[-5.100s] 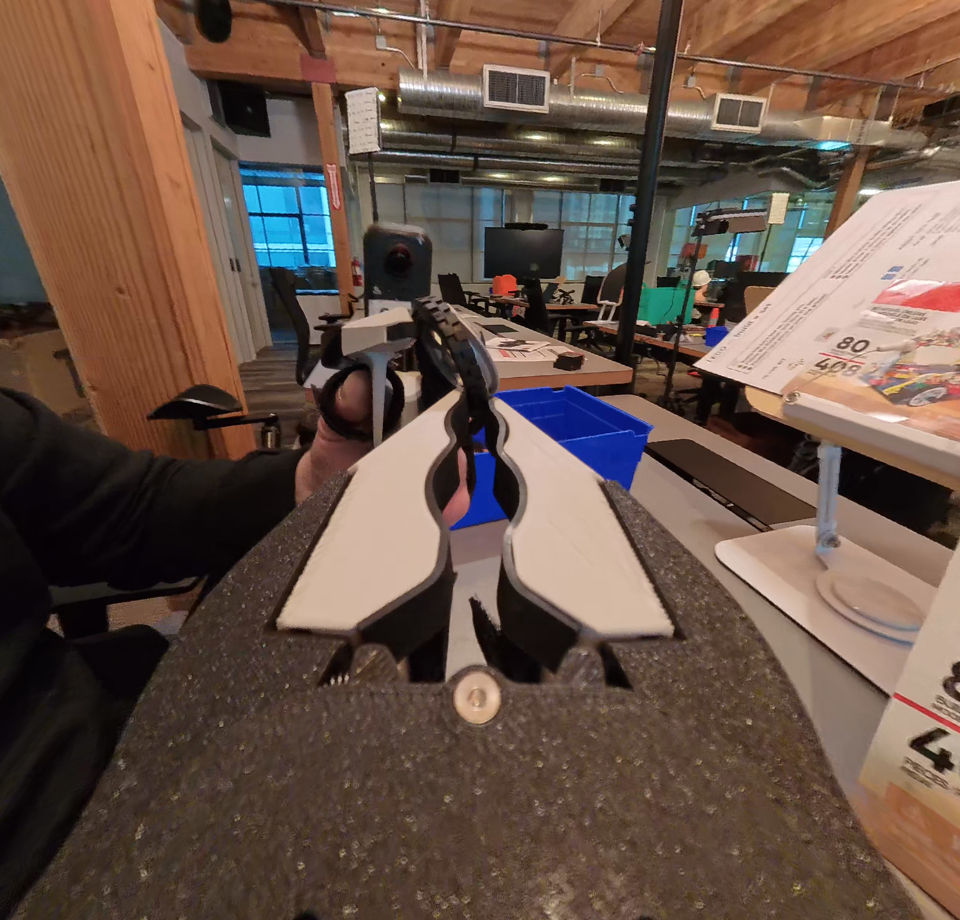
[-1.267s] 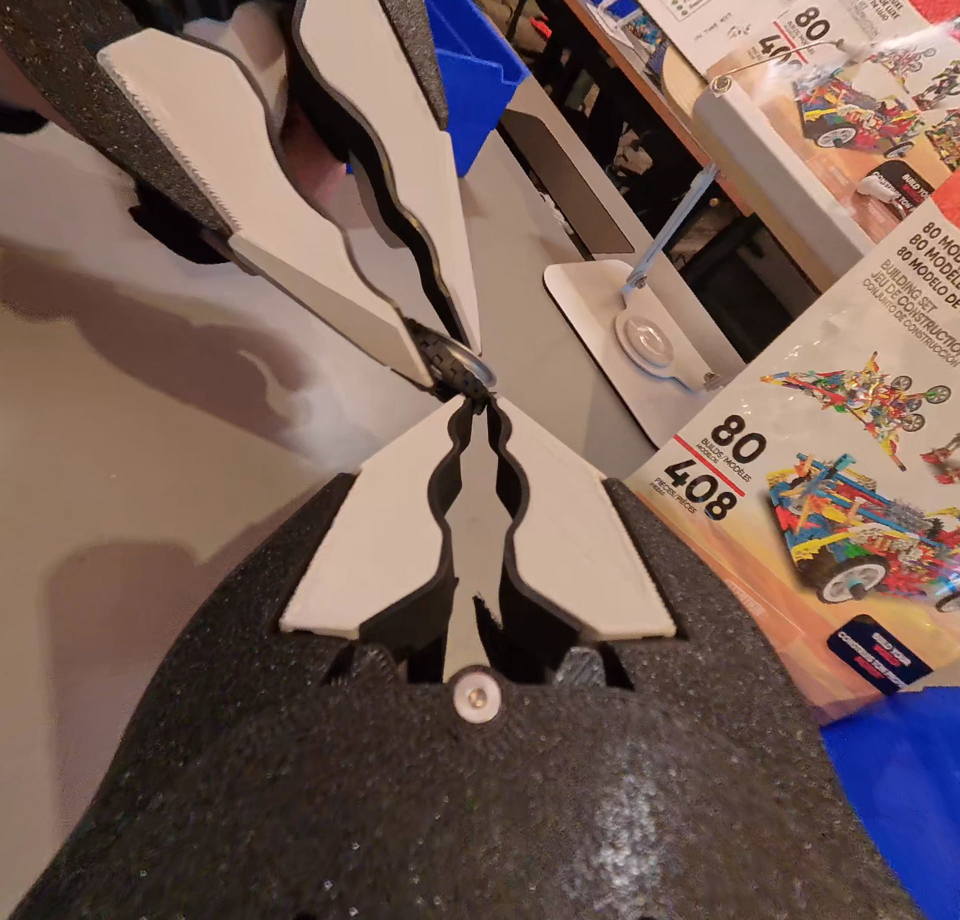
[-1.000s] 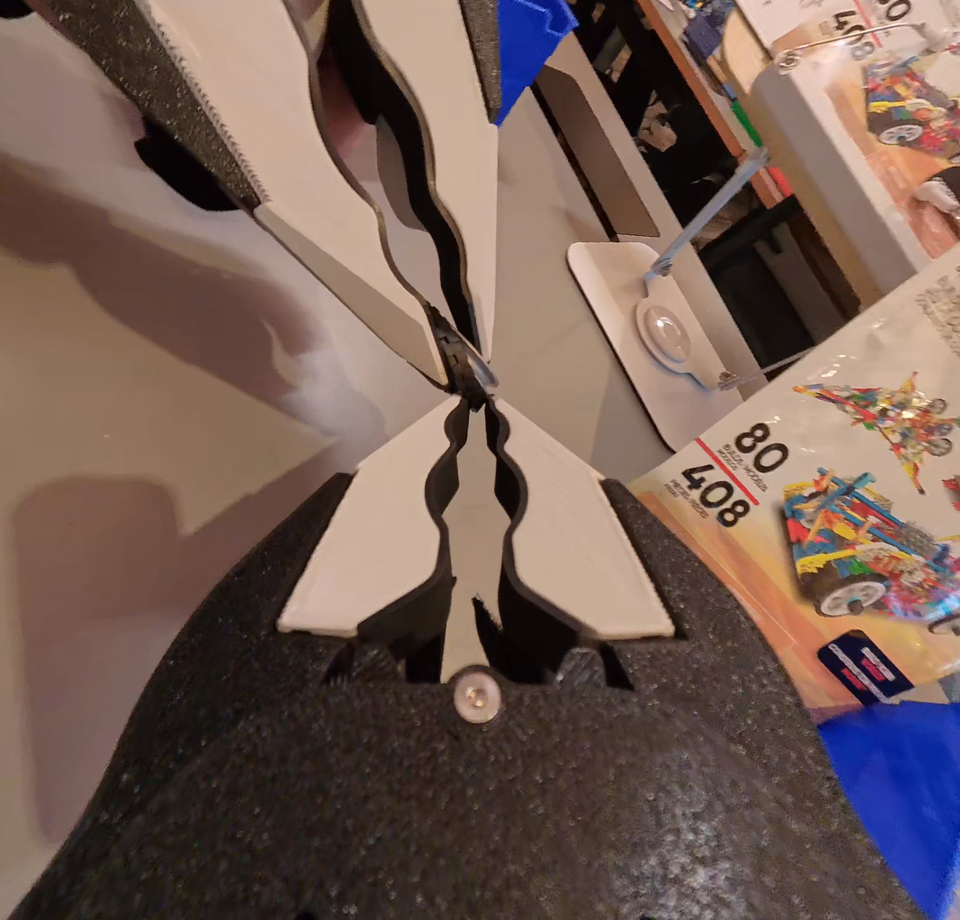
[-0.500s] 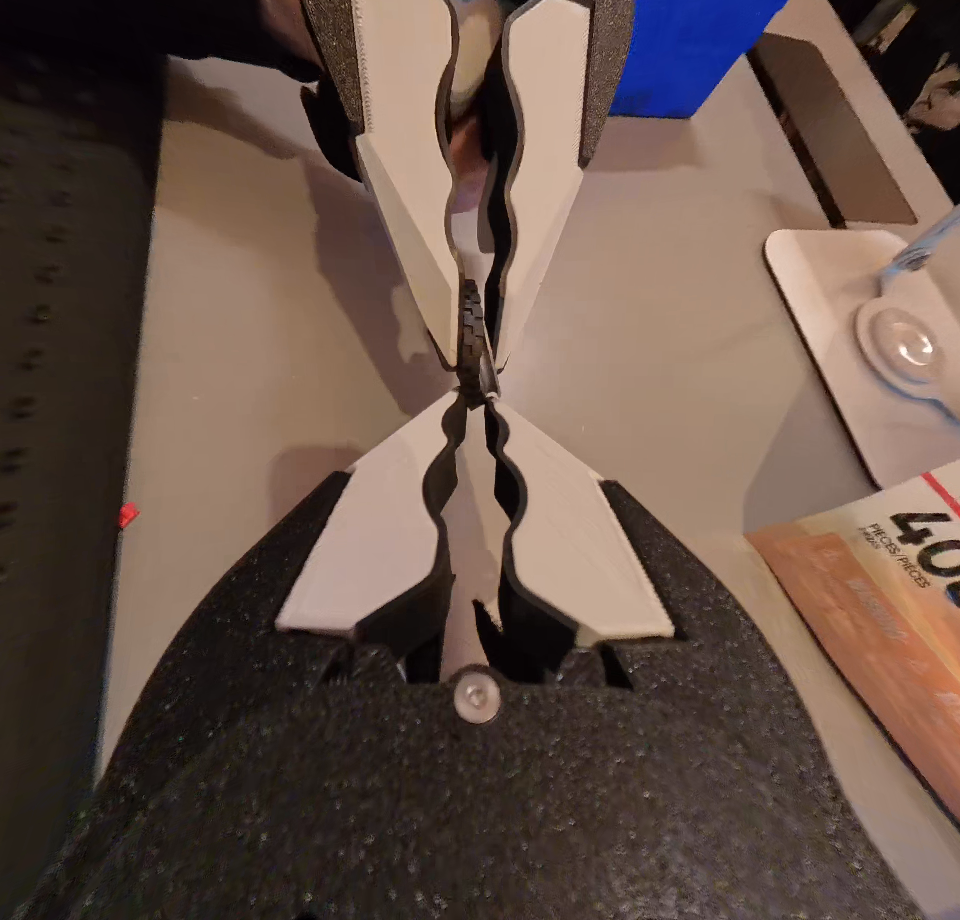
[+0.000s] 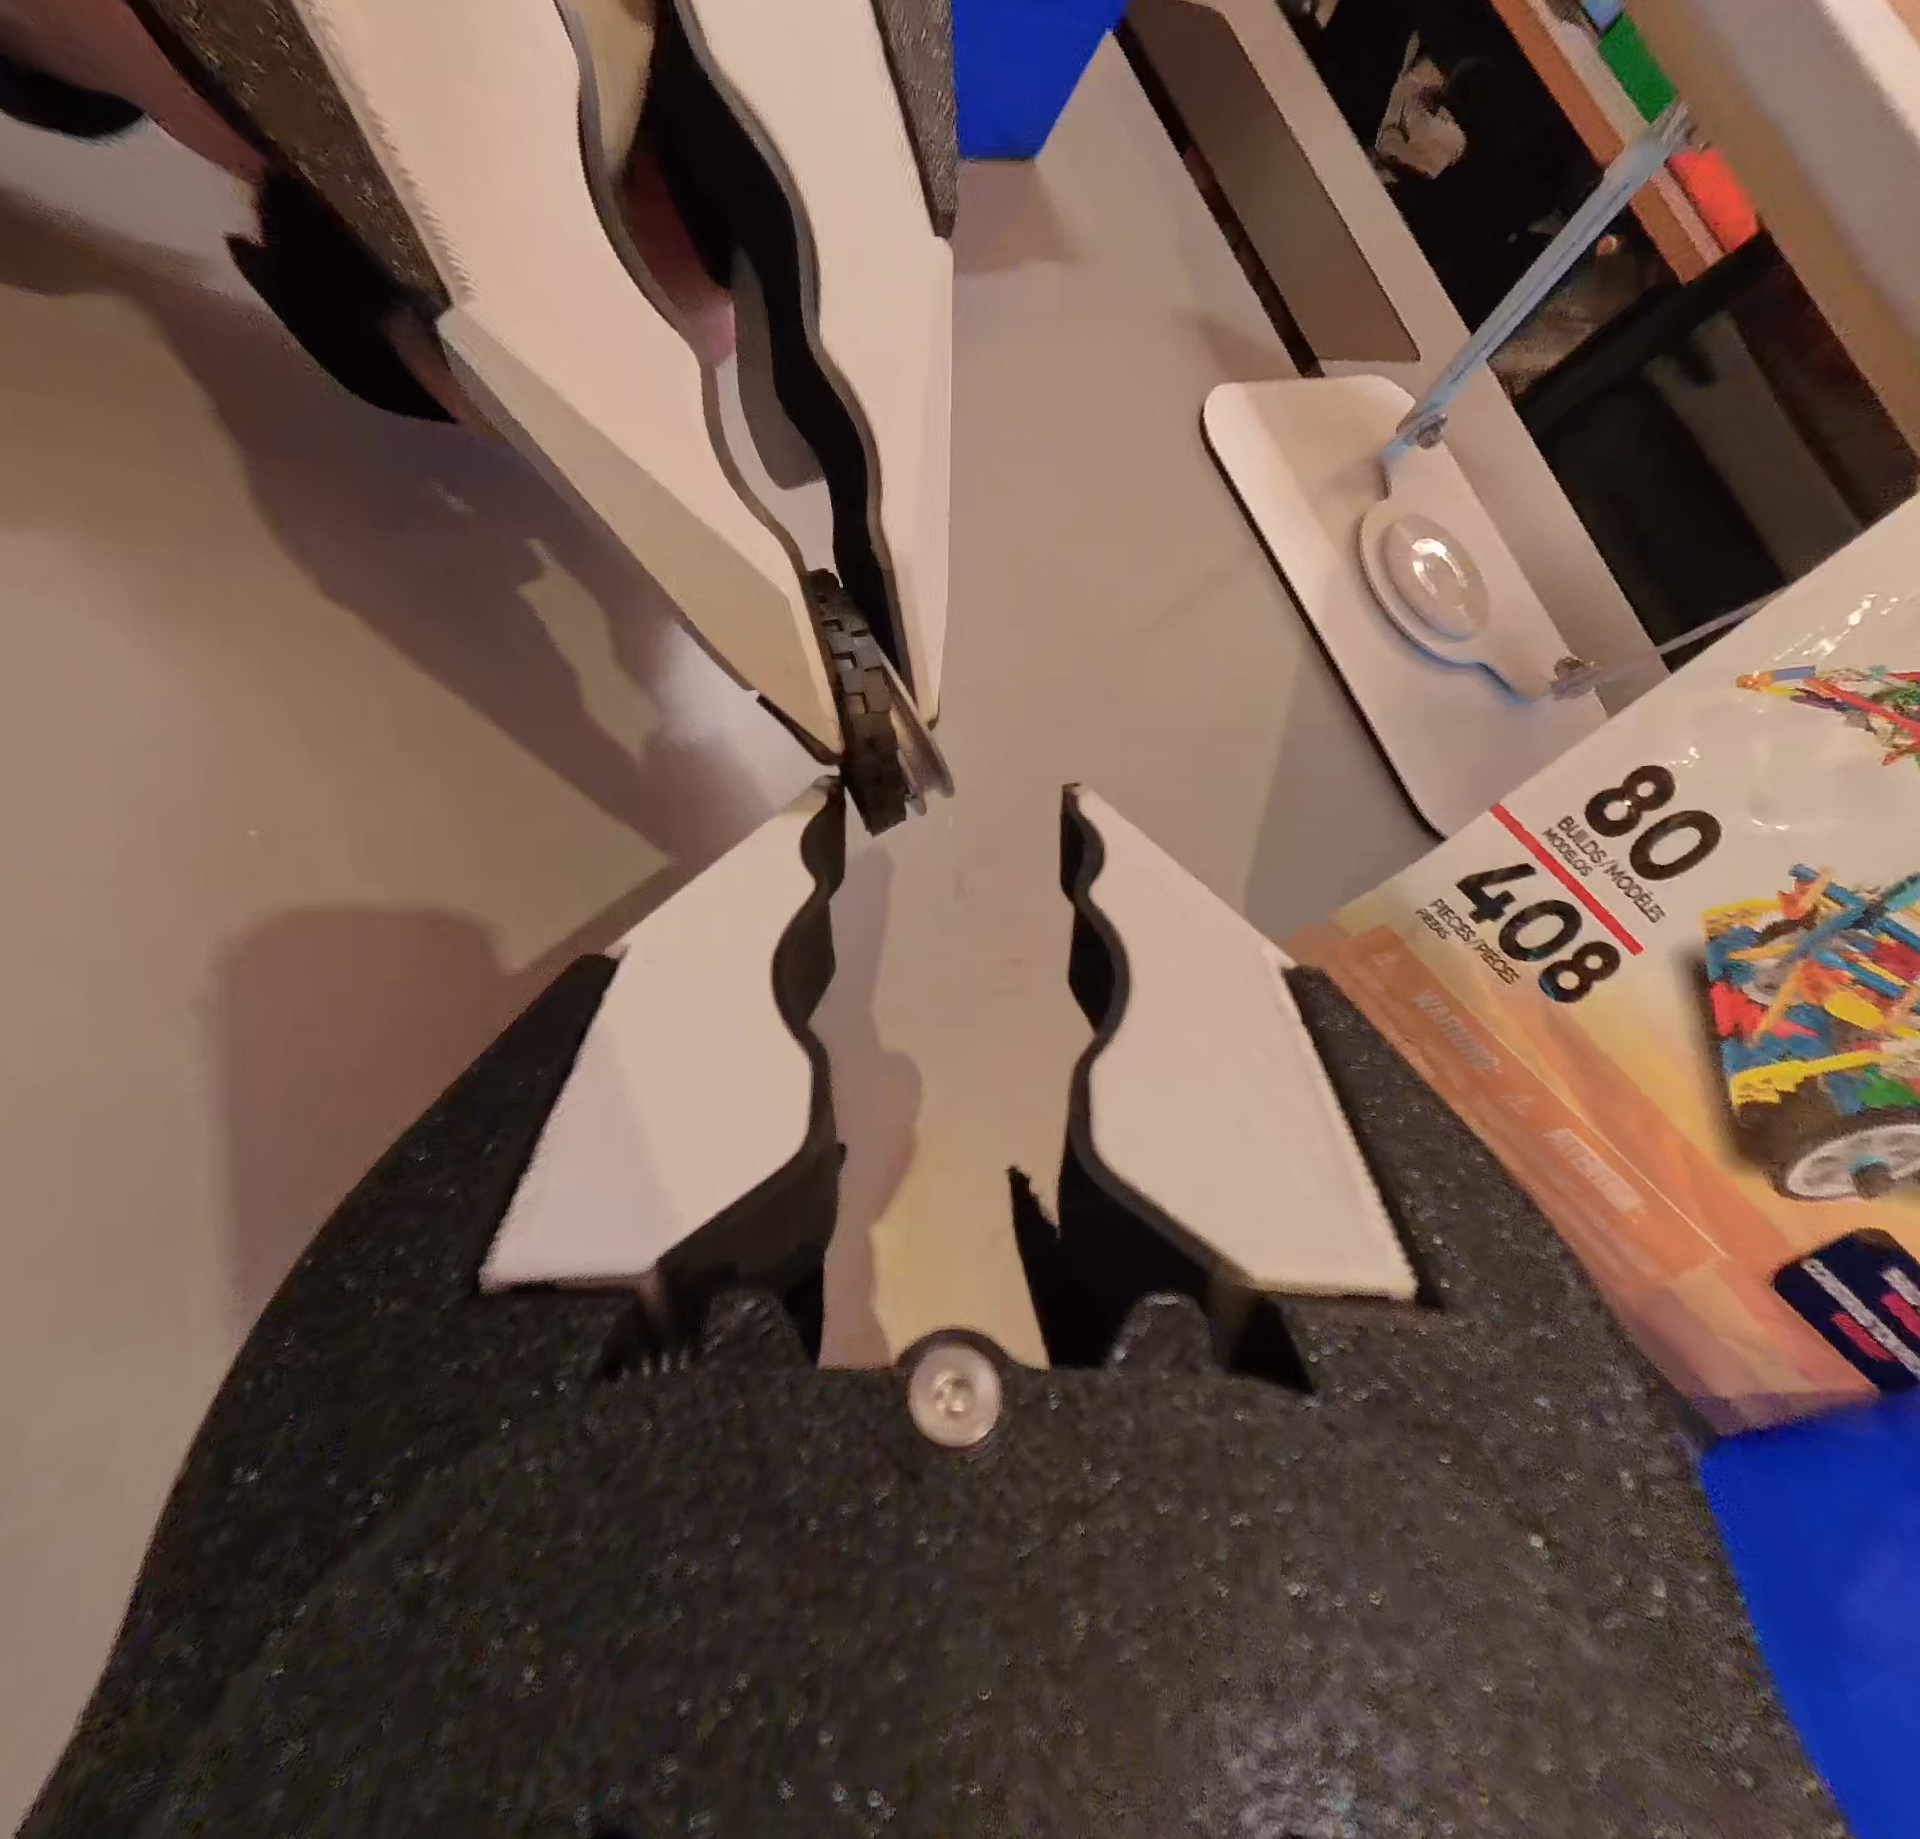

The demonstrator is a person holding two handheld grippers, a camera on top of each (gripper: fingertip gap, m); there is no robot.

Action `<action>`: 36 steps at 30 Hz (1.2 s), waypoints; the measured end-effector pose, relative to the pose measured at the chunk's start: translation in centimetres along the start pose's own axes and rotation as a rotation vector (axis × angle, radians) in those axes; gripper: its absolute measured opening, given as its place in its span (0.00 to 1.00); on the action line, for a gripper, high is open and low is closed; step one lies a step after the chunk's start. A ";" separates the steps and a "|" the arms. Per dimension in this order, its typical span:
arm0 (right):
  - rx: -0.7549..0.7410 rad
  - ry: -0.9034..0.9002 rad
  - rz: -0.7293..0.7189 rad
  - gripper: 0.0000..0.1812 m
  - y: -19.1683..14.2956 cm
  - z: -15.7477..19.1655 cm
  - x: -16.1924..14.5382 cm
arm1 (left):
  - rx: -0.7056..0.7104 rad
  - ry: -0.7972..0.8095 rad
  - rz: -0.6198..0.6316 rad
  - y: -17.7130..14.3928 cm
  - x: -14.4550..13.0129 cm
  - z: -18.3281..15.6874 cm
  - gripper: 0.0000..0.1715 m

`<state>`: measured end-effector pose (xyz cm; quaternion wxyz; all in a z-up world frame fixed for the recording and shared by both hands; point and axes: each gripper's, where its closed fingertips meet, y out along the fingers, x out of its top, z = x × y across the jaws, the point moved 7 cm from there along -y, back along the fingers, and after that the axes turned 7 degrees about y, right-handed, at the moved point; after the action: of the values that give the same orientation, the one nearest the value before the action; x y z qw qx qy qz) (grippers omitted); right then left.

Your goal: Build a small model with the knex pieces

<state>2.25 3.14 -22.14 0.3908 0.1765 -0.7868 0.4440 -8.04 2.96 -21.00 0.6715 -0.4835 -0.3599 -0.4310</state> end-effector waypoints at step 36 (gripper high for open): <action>0.098 -0.126 0.110 0.13 2.3 2.3 -1.2 | 0.023 -0.006 0.174 0.8 -2.5 -1.2 0.05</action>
<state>0.51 2.41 -25.09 0.3063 0.1796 -0.7957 0.4907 -8.09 2.55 -23.82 0.7110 -0.5065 -0.3235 -0.3652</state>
